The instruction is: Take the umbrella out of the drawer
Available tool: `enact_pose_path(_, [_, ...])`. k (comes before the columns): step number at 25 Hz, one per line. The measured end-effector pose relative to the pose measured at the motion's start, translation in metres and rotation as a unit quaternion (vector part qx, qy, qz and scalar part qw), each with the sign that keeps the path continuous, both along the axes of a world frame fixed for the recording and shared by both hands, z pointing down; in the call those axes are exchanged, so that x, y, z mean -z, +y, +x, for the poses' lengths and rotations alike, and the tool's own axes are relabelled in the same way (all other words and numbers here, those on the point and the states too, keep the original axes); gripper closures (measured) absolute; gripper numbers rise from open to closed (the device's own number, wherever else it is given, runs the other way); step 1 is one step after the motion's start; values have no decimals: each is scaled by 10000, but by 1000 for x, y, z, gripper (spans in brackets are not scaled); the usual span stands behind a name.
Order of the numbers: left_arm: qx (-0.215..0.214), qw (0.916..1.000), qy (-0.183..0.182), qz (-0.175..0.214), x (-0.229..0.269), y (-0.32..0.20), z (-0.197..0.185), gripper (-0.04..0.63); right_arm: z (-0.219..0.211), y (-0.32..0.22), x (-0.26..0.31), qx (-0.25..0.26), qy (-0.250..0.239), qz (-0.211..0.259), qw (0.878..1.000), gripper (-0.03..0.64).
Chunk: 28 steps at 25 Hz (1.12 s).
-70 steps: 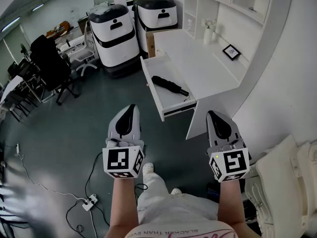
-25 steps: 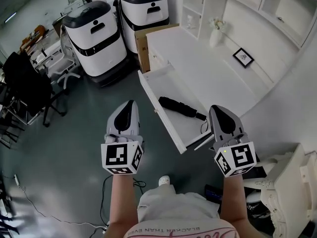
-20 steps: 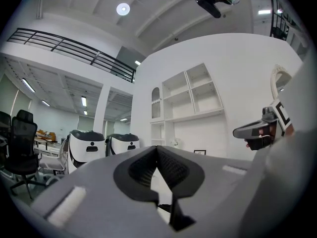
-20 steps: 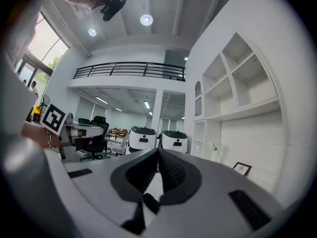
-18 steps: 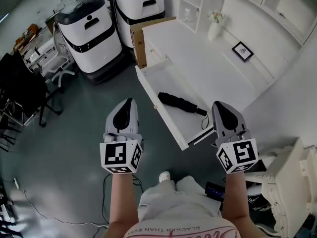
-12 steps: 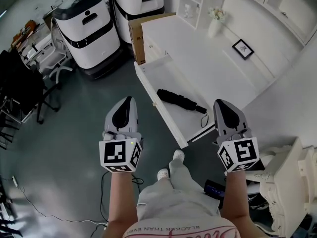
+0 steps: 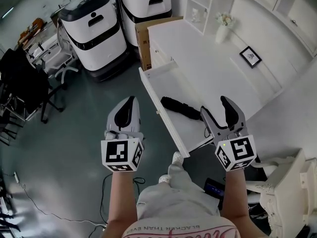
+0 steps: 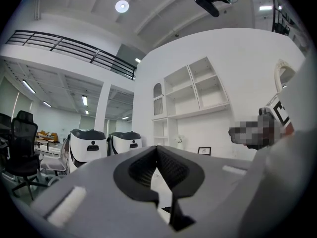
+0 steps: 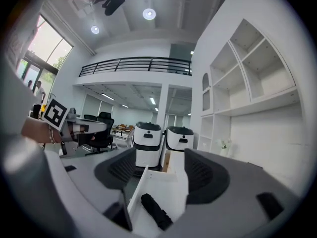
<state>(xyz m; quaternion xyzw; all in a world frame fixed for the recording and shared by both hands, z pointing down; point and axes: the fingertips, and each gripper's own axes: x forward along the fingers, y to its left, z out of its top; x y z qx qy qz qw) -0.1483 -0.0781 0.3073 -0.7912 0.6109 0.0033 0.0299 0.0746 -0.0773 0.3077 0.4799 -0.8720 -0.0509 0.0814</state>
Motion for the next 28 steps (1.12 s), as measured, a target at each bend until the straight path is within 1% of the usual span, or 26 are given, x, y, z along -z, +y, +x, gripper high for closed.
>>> enact_pose_path(1, [19, 10000, -27, 4, 1, -5, 1, 588, 0, -7, 1, -7, -32, 24, 10000, 314])
enact_pose_path(2, [37, 10000, -55, 11, 1, -11, 2, 588, 2, -14, 2, -32, -60, 50, 10000, 287])
enact_pose_path(4, [73, 9999, -104, 24, 3, -23, 5, 588, 6, -30, 4, -66, -84, 78, 9999, 261])
enact_pose_path(13, [268, 9994, -207, 17, 5, -86, 14, 588, 15, -103, -3, 155, -184, -42, 9997, 258])
enact_pose_path(19, [352, 9991, -233, -78, 0, -120, 21, 588, 15, -140, -14, 383, -68, -217, 9990, 258])
enact_pose_path(24, [450, 9984, -191, -285, -17, -138, 24, 588, 10, -162, -48, 588, 108, -668, 9960, 258])
enact_pose_path(28, [573, 9971, -136, -483, -33, -143, 21, 588, 0, -171, -82, 791, 214, -1078, 9908, 258])
